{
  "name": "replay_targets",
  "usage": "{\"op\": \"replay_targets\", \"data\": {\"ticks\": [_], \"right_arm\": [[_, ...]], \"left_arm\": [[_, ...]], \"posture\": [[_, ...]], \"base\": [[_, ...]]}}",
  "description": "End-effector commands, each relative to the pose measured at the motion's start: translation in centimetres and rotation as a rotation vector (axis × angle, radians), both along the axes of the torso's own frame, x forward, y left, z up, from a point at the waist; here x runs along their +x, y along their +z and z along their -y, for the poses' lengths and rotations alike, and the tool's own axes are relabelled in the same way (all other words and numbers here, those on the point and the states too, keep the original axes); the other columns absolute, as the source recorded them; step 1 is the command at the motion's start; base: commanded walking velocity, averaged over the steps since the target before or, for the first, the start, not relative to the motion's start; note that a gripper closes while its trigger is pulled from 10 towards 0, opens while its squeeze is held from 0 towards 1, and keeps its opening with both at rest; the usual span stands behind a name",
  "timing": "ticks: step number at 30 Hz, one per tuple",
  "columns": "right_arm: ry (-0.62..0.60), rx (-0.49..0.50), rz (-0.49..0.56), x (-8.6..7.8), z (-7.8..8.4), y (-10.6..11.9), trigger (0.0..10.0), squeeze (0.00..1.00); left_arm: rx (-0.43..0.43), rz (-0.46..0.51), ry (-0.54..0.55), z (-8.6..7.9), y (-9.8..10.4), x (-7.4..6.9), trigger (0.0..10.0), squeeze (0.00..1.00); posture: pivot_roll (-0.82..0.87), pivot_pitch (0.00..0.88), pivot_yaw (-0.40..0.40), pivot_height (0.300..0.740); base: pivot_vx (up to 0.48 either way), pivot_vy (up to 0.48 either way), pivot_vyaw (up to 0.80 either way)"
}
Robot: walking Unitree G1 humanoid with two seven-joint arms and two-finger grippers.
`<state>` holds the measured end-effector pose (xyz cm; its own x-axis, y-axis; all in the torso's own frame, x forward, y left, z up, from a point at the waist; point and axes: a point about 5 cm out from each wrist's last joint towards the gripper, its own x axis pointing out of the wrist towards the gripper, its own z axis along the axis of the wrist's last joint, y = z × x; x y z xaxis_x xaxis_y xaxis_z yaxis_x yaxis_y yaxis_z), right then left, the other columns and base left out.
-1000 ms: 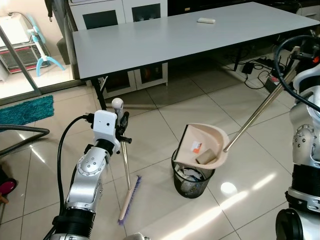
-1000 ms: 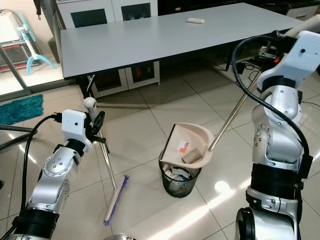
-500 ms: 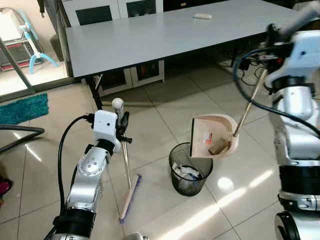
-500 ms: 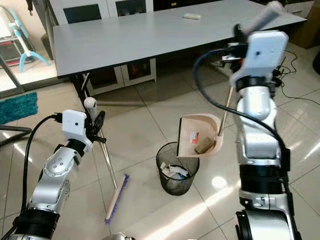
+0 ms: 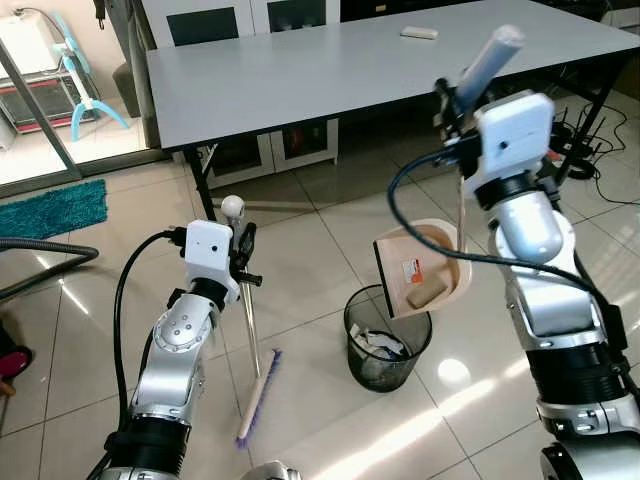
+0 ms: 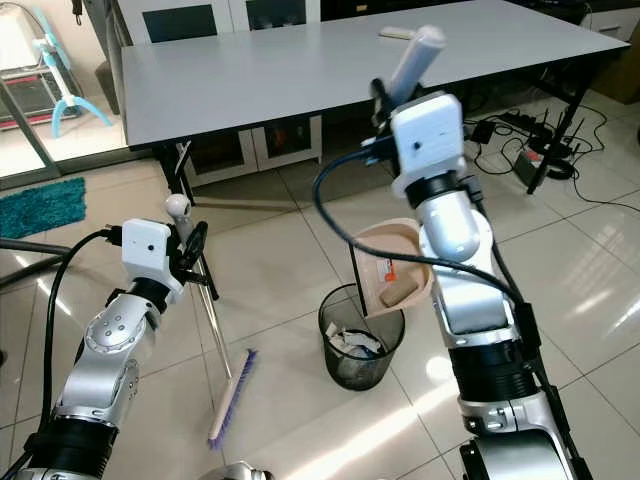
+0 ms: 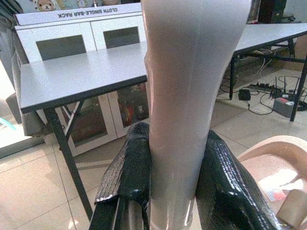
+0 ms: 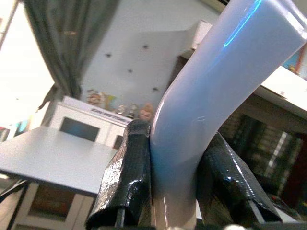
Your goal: Sweep floor
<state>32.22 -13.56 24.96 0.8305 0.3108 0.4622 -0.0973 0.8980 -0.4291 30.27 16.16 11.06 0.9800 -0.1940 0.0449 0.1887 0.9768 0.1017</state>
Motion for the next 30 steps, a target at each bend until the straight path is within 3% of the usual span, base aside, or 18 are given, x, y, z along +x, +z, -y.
{"op": "replay_targets", "data": {"ticks": [1, 10, 25, 27, 28, 30], "right_arm": [[0.042, -0.028, 0.084, -0.7, -0.8, 1.5, 10.0, 0.00], [0.170, -0.163, 0.069, -1.4, -2.9, 0.7, 10.0, 0.00], [0.125, -0.224, 0.120, -1.5, -1.8, 2.5, 10.0, 0.00], [0.094, -0.200, 0.135, -1.4, -1.4, 3.1, 10.0, 0.00], [0.030, -0.046, 0.169, -1.3, 0.1, 5.0, 10.0, 0.00], [-0.001, 0.142, 0.172, -1.1, 1.6, 6.5, 10.0, 0.00]], "left_arm": [[0.014, 0.035, 0.007, -0.3, 0.6, 0.1, 10.0, 0.00], [0.016, 0.036, 0.004, -0.3, 0.6, 0.2, 10.0, 0.00], [0.014, 0.032, 0.002, -0.1, 0.5, 0.2, 10.0, 0.00], [0.014, 0.033, 0.002, -0.1, 0.6, 0.2, 10.0, 0.00], [0.017, 0.037, -0.002, -0.1, 0.8, 0.4, 10.0, 0.00], [0.031, 0.038, -0.002, -0.2, 1.1, 0.6, 10.0, 0.00]], "posture": [[-0.04, 0.000, 0.051, 0.740], [-0.04, 0.000, 0.054, 0.740], [-0.05, 0.000, 0.060, 0.740], [-0.05, 0.000, 0.061, 0.740], [-0.05, 0.000, 0.063, 0.740], [-0.05, 0.000, 0.062, 0.740]], "base": [[0.000, 0.000, 0.00], [0.000, 0.000, 0.00], [0.000, 0.000, 0.00], [0.000, 0.000, 0.00], [0.000, 0.000, 0.00], [0.000, 0.000, 0.00]]}}
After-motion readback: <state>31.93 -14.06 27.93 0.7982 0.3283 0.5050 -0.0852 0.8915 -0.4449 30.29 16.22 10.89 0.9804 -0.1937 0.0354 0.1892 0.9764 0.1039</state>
